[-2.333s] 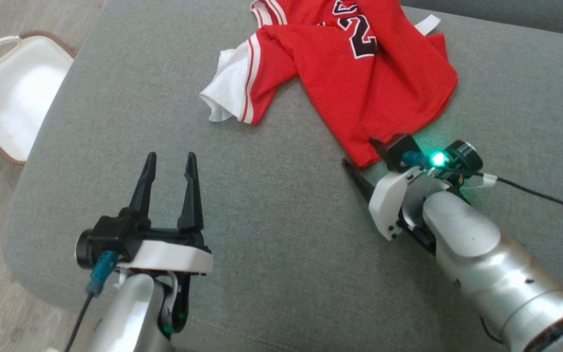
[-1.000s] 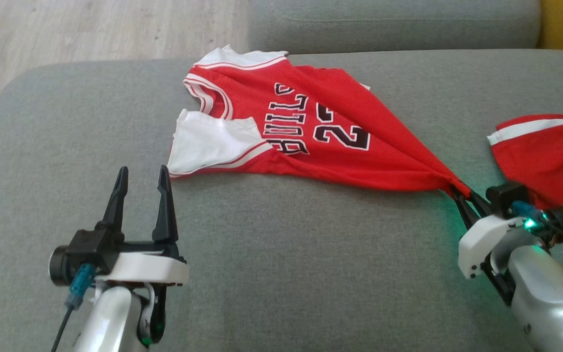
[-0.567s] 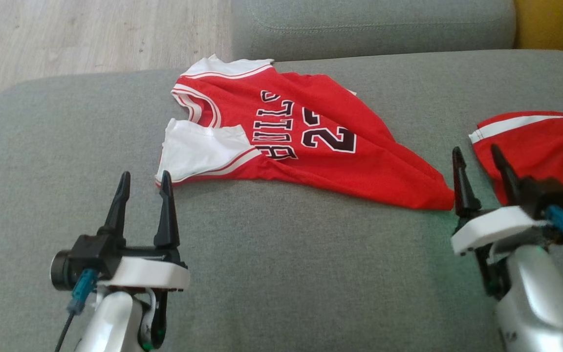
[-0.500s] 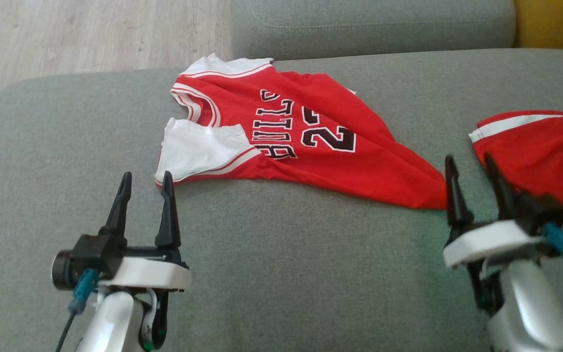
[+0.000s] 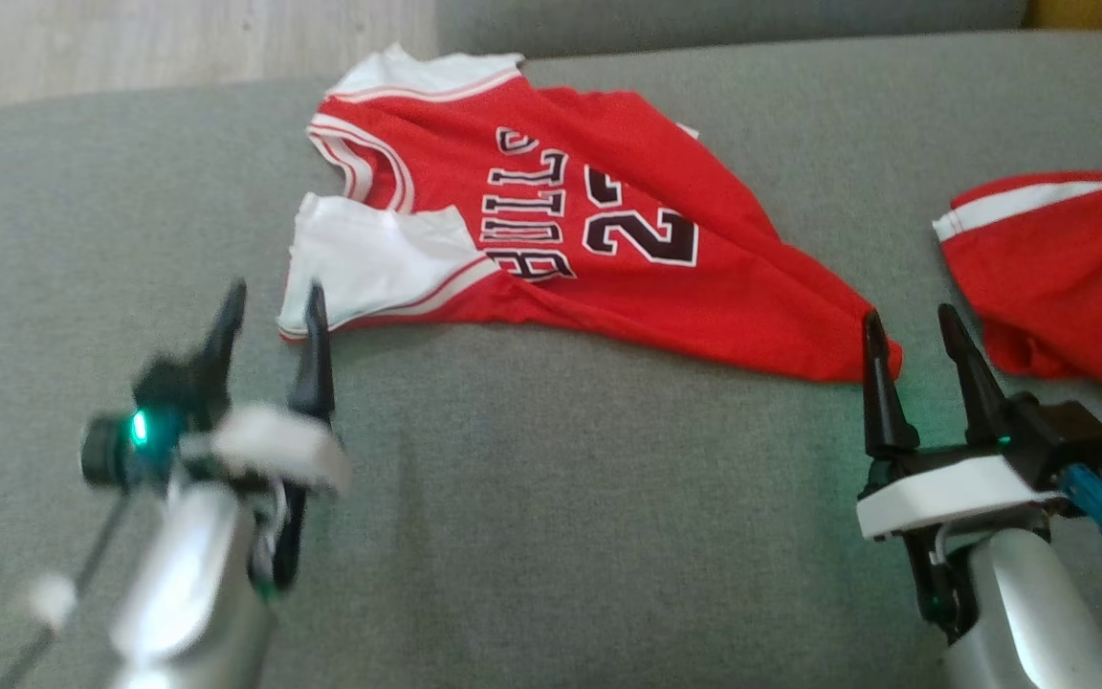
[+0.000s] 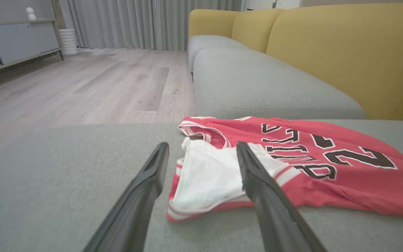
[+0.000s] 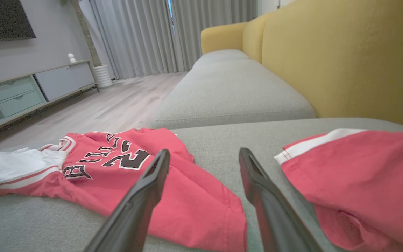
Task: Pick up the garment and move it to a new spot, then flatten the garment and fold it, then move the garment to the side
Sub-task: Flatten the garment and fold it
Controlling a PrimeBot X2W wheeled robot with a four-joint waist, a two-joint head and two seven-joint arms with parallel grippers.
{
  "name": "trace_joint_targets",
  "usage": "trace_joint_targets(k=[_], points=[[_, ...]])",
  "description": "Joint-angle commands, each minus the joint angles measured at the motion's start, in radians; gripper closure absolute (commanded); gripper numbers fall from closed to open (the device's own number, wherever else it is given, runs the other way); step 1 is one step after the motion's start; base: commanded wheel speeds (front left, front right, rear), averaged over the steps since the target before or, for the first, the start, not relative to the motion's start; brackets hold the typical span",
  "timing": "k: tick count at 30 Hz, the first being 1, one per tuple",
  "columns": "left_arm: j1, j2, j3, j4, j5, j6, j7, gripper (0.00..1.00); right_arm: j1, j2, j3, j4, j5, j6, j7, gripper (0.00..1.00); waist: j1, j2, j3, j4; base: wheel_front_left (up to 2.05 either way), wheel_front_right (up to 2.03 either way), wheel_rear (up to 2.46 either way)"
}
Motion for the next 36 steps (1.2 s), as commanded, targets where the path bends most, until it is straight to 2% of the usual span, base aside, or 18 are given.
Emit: trace_joint_targets(k=[1,10,18,26,36], points=[[-0.116,0.031,0.043,0.017,-0.007,-0.007,0.031,0.00,-0.047,0.003,0.033,-0.039,-0.004,0.007,-0.009,0.00,-0.0001,0.0000,0.035,-0.013,0.00,0.00,0.00],[-0.398,0.104,0.048,0.306,-0.046,-0.086,0.246,0.00,-0.094,0.004,0.072,-0.049,0.016,0.007,-0.009,0.00,-0.0001,0.0000,0.134,-0.072,0.00,0.00,0.00],[-0.569,0.173,0.048,0.476,-0.102,-0.144,0.471,0.00,-0.133,0.004,0.095,-0.044,0.031,0.007,-0.010,0.00,-0.0001,0.0000,0.184,-0.107,0.00,0.00,0.00],[-0.643,0.207,0.033,0.542,-0.138,-0.162,0.592,0.00,-0.146,0.004,0.102,-0.045,0.049,0.007,-0.011,0.00,-0.0001,0.0000,0.194,-0.120,0.00,0.00,0.00],[-0.635,0.167,0.022,0.519,-0.243,-0.170,0.633,0.00,-0.142,0.004,0.095,-0.029,0.051,0.007,-0.011,0.00,-0.0001,0.0000,0.172,-0.113,0.00,0.00,0.00]])
